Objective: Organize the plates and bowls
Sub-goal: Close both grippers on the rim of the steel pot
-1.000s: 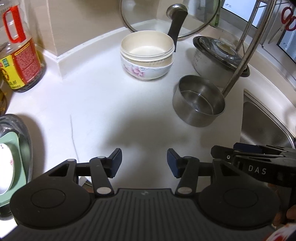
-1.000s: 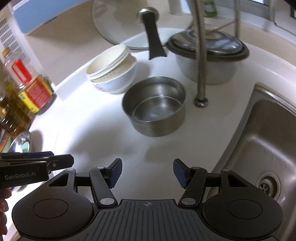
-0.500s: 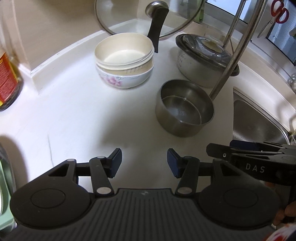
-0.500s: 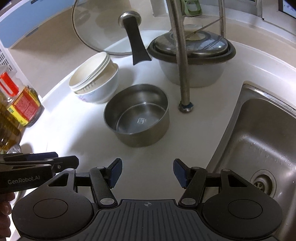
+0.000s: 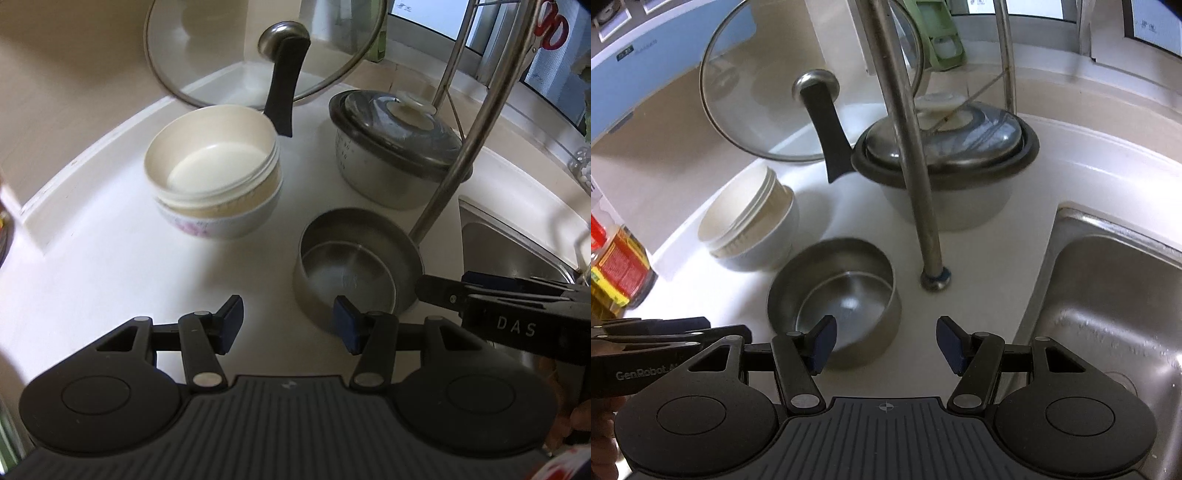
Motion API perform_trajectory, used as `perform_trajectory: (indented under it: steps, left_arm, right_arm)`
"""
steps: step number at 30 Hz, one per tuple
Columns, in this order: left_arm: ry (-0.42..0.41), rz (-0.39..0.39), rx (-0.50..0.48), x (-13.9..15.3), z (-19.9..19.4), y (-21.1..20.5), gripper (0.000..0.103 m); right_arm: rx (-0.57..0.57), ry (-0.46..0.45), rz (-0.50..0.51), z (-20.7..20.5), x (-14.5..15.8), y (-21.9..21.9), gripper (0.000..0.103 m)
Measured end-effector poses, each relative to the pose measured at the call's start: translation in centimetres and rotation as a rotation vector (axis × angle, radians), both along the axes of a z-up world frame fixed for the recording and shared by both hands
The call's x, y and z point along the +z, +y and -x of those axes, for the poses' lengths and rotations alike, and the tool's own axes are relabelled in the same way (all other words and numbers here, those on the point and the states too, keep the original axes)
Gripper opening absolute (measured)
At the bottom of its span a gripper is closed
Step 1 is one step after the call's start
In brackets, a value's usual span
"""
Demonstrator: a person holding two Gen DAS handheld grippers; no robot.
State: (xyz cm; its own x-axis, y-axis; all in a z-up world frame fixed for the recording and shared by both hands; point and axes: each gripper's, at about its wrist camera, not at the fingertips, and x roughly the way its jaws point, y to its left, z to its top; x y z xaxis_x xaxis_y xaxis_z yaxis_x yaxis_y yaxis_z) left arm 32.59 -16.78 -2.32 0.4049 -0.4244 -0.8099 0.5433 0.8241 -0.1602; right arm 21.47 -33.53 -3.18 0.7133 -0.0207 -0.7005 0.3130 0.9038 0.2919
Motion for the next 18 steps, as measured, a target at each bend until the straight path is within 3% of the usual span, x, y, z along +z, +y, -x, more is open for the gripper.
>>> perform_trajectory:
  steps: [8, 18]
  left_arm:
    - [-0.012, 0.006, -0.036, -0.8, -1.7, -2.0, 0.051]
    - [0.000, -0.014, -0.059, -2.4, -3.3, -3.8, 0.047]
  right_arm:
    - [-0.004, 0.002, 0.005, -1.5, -0.8, -0.4, 0.048]
    - [-0.012, 0.025, 0.005, -2.9, -2.3, -0.8, 0.039]
